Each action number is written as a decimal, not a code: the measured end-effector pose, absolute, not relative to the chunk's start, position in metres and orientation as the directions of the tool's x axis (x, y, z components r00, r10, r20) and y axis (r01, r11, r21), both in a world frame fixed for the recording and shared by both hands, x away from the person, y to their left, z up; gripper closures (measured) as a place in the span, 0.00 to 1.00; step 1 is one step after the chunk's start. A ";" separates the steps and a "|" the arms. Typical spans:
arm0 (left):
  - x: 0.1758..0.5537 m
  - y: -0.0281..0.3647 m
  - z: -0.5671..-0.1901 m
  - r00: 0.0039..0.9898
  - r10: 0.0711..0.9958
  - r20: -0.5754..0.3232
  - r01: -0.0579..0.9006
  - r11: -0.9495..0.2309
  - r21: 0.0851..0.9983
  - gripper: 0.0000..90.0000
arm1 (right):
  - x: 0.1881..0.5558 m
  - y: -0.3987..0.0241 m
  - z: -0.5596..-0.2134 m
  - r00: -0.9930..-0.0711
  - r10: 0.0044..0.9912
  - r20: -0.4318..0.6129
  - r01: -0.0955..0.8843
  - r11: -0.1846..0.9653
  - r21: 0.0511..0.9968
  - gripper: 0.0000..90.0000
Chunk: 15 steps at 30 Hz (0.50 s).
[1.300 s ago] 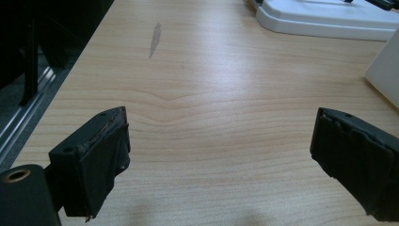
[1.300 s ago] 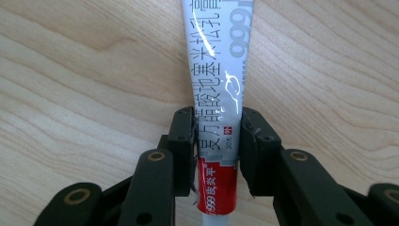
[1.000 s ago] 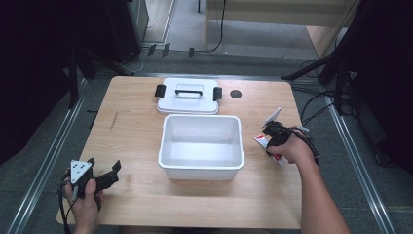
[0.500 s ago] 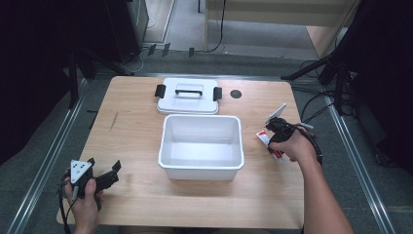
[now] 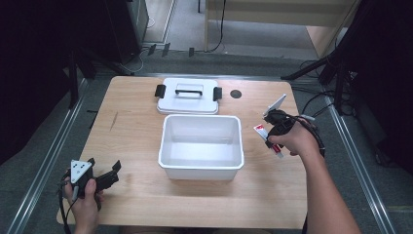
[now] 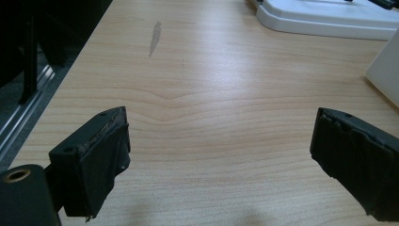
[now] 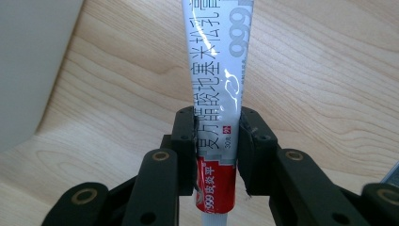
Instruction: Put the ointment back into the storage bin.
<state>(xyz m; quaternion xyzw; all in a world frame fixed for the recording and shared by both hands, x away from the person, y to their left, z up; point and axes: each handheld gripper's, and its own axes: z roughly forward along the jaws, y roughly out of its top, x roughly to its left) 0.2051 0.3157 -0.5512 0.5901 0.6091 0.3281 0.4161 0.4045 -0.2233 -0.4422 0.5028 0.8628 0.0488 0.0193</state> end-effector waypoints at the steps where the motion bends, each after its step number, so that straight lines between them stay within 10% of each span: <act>1: 0.205 0.316 -0.551 0.043 0.992 -0.119 0.447 0.088 0.890 0.06 | 0.405 -0.223 -0.440 -0.489 0.872 0.019 0.868 0.484 0.106 0.80; 15: 0.205 0.315 -0.551 0.046 0.992 -0.115 0.450 0.082 0.889 0.06 | 0.404 -0.213 -0.412 -0.483 0.875 0.031 0.870 0.475 0.132 0.80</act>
